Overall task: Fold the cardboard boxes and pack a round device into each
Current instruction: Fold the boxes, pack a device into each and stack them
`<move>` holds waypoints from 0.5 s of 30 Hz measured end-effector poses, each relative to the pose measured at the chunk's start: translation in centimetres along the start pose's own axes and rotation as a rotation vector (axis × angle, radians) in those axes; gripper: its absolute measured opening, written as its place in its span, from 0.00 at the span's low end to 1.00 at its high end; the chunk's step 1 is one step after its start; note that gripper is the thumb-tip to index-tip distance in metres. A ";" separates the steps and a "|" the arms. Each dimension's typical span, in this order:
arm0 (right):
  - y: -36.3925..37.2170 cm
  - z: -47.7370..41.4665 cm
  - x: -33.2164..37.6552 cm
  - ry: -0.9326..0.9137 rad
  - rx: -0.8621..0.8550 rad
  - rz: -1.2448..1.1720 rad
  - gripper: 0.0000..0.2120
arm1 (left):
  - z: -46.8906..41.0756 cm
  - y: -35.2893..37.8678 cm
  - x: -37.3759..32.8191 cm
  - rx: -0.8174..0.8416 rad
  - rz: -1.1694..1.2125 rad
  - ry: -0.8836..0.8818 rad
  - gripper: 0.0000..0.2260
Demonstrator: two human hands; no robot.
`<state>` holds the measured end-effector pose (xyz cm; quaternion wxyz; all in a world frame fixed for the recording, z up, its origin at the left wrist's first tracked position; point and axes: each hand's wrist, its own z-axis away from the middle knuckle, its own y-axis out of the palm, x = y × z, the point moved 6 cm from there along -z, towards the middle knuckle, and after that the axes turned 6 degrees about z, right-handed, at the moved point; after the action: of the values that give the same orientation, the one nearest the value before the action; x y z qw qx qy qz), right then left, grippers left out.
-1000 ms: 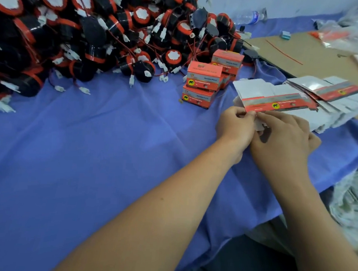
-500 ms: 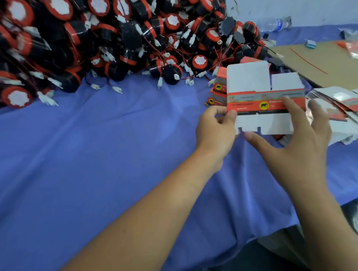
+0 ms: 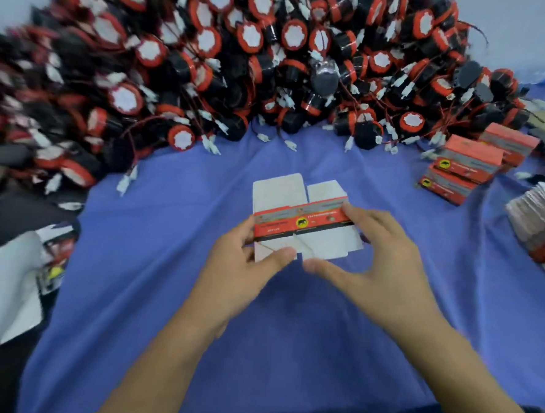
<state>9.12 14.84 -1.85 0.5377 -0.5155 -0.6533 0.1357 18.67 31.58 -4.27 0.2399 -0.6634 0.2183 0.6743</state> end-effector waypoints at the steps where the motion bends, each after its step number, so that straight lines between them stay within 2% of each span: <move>1: 1.0 -0.2 1.0 -0.024 0.049 -0.005 0.33 | 0.6 -1.2 0.1 0.002 -0.002 -0.020 0.20; 6: 5.4 -0.2 3.3 -0.052 0.156 0.015 0.34 | 2.8 -6.0 0.0 -0.152 -0.118 0.012 0.25; 13: 7.3 0.4 5.3 -0.059 0.176 -0.011 0.34 | 4.5 -8.2 0.9 -0.200 -0.161 0.015 0.28; 15: 7.4 0.7 6.1 -0.082 0.204 -0.011 0.33 | 4.9 -7.7 1.0 -0.189 -0.159 -0.005 0.25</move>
<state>13.09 23.29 -4.10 0.5611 -0.4482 -0.6603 0.2195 19.53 40.71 -4.99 0.2294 -0.6966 0.0999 0.6724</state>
